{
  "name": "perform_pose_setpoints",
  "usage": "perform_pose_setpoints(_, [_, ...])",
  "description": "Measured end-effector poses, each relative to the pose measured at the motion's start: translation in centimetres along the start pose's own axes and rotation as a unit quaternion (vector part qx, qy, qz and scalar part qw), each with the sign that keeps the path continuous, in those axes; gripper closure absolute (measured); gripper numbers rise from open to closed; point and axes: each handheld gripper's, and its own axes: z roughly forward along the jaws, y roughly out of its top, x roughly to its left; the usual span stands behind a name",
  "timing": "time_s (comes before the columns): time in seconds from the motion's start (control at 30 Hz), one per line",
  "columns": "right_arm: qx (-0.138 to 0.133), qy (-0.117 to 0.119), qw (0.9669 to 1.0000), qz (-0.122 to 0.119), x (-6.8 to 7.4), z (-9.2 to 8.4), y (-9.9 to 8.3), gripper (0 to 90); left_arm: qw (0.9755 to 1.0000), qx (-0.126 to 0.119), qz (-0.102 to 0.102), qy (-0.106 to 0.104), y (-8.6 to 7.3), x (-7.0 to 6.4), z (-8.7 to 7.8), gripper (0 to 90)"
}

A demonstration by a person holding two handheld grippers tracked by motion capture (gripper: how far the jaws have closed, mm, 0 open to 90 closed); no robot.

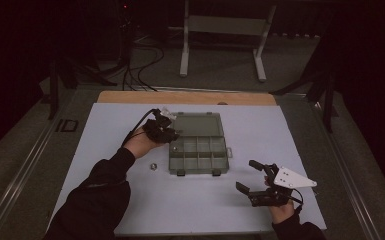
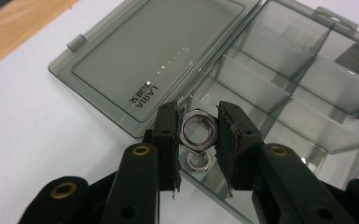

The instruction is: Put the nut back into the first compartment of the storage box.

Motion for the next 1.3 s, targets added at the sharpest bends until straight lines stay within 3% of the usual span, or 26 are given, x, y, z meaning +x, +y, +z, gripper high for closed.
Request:
perform_pose_setpoints(0.4, [0.001, 0.002, 1.0, 0.002, 0.0, 0.0, 0.0, 12.3, 0.9998, 0.021, -0.001, -0.006, -0.6, -0.4, 3.4, 70.6])
perform_pose_setpoints(0.47, [0.0, 0.002, 1.0, 0.002, 0.0, -0.1, 0.0, 12.3, 0.9997, 0.021, -0.002, -0.014, -0.6, -0.5, 3.4, 63.6])
perform_pose_setpoints(0.57, [0.0, 0.002, 1.0, 0.003, -0.1, -0.1, 0.0, 12.3, 0.9997, 0.011, -0.007, -0.02, -0.4, -0.6, 2.9, 46.3])
perform_pose_setpoints(0.7, [0.001, 0.003, 1.0, 0.002, 0.0, 0.0, 0.0, 12.3, 0.9997, -0.009, -0.014, -0.018, -0.4, -0.5, 1.5, 35.9])
perform_pose_setpoints(1.1, [0.001, 0.001, 1.0, -0.001, 0.0, 0.0, 0.0, 12.3, 0.9988, -0.032, -0.022, -0.029, -2.5, -0.5, -2.1, 16.7])
perform_pose_setpoints(1.3, [0.002, 0.001, 1.0, -0.001, 0.0, 0.1, 0.0, 12.3, 0.9978, -0.054, -0.018, -0.033, -4.0, -0.8, -3.7, 14.3])
